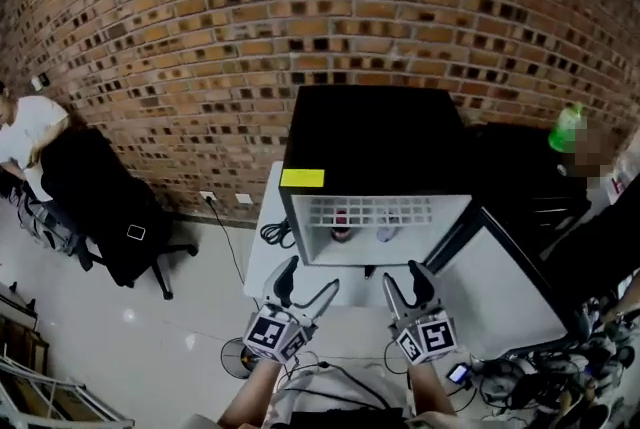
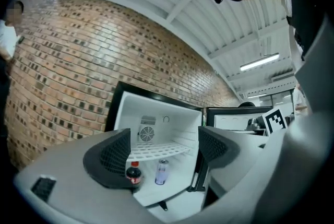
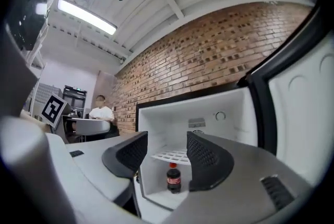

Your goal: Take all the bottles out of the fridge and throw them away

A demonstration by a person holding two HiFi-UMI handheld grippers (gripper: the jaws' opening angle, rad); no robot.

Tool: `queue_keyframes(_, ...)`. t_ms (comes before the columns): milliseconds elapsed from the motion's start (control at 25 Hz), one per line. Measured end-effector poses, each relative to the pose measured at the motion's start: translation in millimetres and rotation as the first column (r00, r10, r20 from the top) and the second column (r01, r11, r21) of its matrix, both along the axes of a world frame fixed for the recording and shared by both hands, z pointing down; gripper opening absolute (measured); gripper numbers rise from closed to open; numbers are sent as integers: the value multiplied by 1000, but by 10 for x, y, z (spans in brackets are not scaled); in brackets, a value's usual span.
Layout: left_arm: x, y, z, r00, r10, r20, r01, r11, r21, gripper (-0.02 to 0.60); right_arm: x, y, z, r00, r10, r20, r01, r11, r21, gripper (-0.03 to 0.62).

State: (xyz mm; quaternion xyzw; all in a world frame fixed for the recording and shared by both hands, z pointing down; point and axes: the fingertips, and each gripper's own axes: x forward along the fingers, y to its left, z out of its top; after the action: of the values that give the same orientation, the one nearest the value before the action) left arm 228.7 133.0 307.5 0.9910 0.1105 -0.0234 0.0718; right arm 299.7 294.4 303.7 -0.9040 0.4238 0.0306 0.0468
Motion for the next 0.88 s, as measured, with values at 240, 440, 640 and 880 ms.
queue_keyframes(240,233,304,-52,996,87,-6,-87,996,7,396,80,439,8,995,101,17,-101,995,11,258)
queue_keyframes(440,293,328,-2,994,105,15,-105,994,12,391,79,450,110,993,107,50,-107,994,-4,258)
queue_keyframes(640,239,237,-3,997,79,18,-80,997,4,391,78,387,229,991,108,79,-105,994,-33,258)
queue_keyframes(880,200,205,47,998,54,29,-54,998,11,391,174,307,659,981,81,174,-69,995,-74,258)
